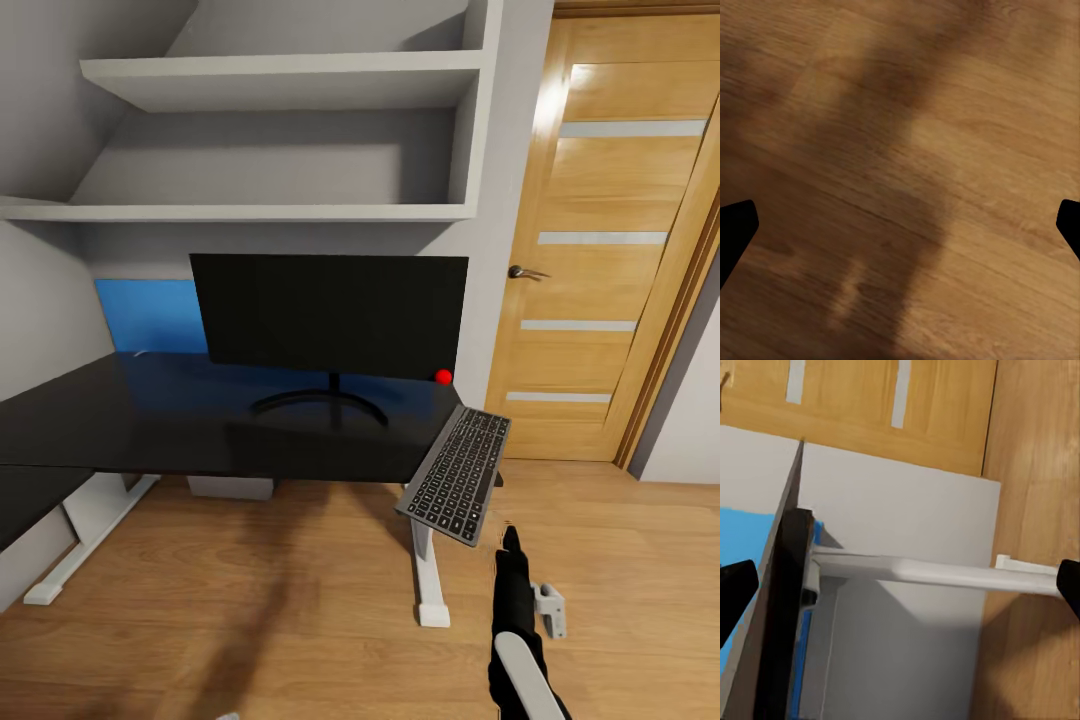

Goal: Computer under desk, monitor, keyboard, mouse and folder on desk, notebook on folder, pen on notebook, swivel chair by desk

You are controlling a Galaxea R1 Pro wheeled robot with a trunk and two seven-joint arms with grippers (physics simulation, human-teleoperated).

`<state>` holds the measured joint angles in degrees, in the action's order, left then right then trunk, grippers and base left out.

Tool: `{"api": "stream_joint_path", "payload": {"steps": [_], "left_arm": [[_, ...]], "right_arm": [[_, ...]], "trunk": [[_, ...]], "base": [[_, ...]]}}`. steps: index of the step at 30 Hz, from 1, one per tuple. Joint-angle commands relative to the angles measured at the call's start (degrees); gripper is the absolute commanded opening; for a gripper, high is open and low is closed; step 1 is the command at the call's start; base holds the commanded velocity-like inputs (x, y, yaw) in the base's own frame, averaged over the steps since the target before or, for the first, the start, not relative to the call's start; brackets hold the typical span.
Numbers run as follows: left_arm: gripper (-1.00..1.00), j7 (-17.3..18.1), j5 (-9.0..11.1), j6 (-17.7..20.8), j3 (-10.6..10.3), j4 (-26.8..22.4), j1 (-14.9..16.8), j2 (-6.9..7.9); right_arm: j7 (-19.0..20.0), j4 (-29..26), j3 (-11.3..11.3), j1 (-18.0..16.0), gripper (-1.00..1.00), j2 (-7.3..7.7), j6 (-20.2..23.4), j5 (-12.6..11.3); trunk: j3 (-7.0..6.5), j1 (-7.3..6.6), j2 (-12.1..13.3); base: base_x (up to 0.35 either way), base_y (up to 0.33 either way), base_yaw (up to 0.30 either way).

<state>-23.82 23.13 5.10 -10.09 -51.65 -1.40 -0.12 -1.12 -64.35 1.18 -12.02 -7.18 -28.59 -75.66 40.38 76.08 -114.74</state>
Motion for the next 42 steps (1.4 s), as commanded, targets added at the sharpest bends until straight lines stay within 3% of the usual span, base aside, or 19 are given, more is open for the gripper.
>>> {"api": "stream_joint_path", "payload": {"steps": [1, 6, 10, 11, 13, 14, 15, 17, 19, 21, 26, 27, 32, 35, 36, 38, 42], "left_arm": [[1.00, -0.37, 0.27, 0.26, -0.12, -0.16, -0.01, 0.03], [1.00, -0.35, 0.26, 0.26, -0.11, -0.17, -0.01, 0.03], [1.00, -0.31, 0.25, 0.26, -0.15, -0.21, -0.01, 0.03], [1.00, -0.44, 0.25, 0.32, -0.18, -0.20, -0.01, 0.03], [1.00, -0.40, 0.25, 0.34, -0.19, -0.20, -0.01, 0.03], [1.00, -0.38, 0.25, 0.34, -0.19, -0.20, -0.01, 0.03], [1.00, -0.38, 0.25, 0.34, -0.19, -0.20, -0.01, 0.03], [1.00, -0.36, 0.28, 0.35, -0.19, -0.20, -0.01, -0.02], [1.00, -0.32, 0.31, 0.35, -0.22, -0.20, -0.01, -0.04], [1.00, -0.29, 0.32, 0.31, -0.37, -0.23, -0.01, -0.05], [1.00, -0.25, 0.34, 0.27, -0.76, -0.28, -0.01, -0.09], [1.00, -0.33, 0.34, 0.27, -0.83, -0.29, -0.01, -0.11], [1.00, -0.40, 0.34, -0.04, -0.48, -0.25, -0.01, -0.07], [1.00, -0.51, 0.29, -0.13, -0.40, -0.07, -0.01, -0.11], [1.00, -0.57, 0.42, -0.28, -0.39, 0.34, -0.01, -0.08], [1.00, -0.54, 0.48, -0.33, -0.38, 1.03, -0.01, -0.04], [1.00, -0.43, 0.57, -1.85, -0.12, 5.57, -0.01, 0.01]], "right_arm": [[-0.78, 0.04, 0.06, -0.02, 1.00, 0.32, -0.14, -0.15], [-3.53, 2.03, 0.10, -0.02, 1.00, 2.76, -0.17, -0.01], [-4.77, 8.50, 0.06, -0.02, 1.00, 6.04, -0.27, 0.38], [-4.92, 15.33, -0.03, -0.02, 1.00, 7.97, -0.58, 2.00], [-4.93, 20.06, -0.23, -0.02, 1.00, 8.92, -0.90, 5.56], [-4.94, 22.40, -0.31, -0.02, 1.00, 9.18, -1.15, 8.46], [-4.94, 23.55, -0.35, -0.02, 1.00, 9.27, -1.34, 10.14], [-4.99, 28.15, -0.34, -0.02, 1.00, 9.44, -2.94, 18.36], [-5.04, 30.99, -0.20, -0.02, 1.00, 9.49, -4.62, 23.26], [-5.06, 33.56, -0.25, -0.02, 1.00, 9.52, -6.09, 26.52], [-4.90, 38.15, -1.69, -0.02, 1.00, 9.36, -7.74, 31.69], [-4.87, 39.99, -3.87, -0.02, 1.00, 9.31, -8.04, 36.16], [-4.86, 44.78, -5.03, -0.02, 1.00, 9.07, -8.13, 38.59], [-4.86, 46.05, -5.17, -0.02, 1.00, 8.00, -8.30, 38.97], [-4.86, 46.67, -5.22, -0.02, 1.00, 7.27, -10.23, 40.10], [-4.86, 46.81, -5.22, -0.02, 1.00, 7.14, -11.01, 40.67], [-4.85, 47.62, -5.19, -0.02, 1.00, 7.04, -11.62, 41.13]], "trunk": [[0.05, 0.00, -0.03], [0.05, 0.00, -0.03], [0.05, 0.00, -0.03], [0.05, 0.00, -0.03], [0.05, 0.00, -0.03], [0.05, 0.00, -0.03], [0.05, 0.00, -0.03], [0.05, 0.00, -0.03], [0.05, 0.00, -0.03], [0.05, 0.00, -0.03], [0.05, 0.00, -0.03], [0.05, 0.00, -0.03], [0.05, 0.00, -0.03], [0.05, 0.00, -0.03], [0.05, 0.00, -0.03], [0.05, 0.00, -0.03], [-0.49, -0.66, 1.18]], "base": [[0.000, 0.000, 0.000], [0.000, 0.000, 0.000], [0.000, 0.000, 0.000], [0.000, 0.000, 0.000], [0.000, 0.000, 0.000], [0.000, 0.000, 0.000], [0.000, 0.000, 0.000], [0.000, 0.000, 0.000], [0.000, 0.000, 0.000], [0.000, 0.000, 0.000], [0.000, 0.000, 0.000], [0.000, 0.000, 0.000], [0.000, 0.000, 0.000], [0.000, 0.000, 0.000], [0.000, 0.000, 0.000], [0.000, 0.000, 0.000], [0.000, 0.000, 0.000]]}}
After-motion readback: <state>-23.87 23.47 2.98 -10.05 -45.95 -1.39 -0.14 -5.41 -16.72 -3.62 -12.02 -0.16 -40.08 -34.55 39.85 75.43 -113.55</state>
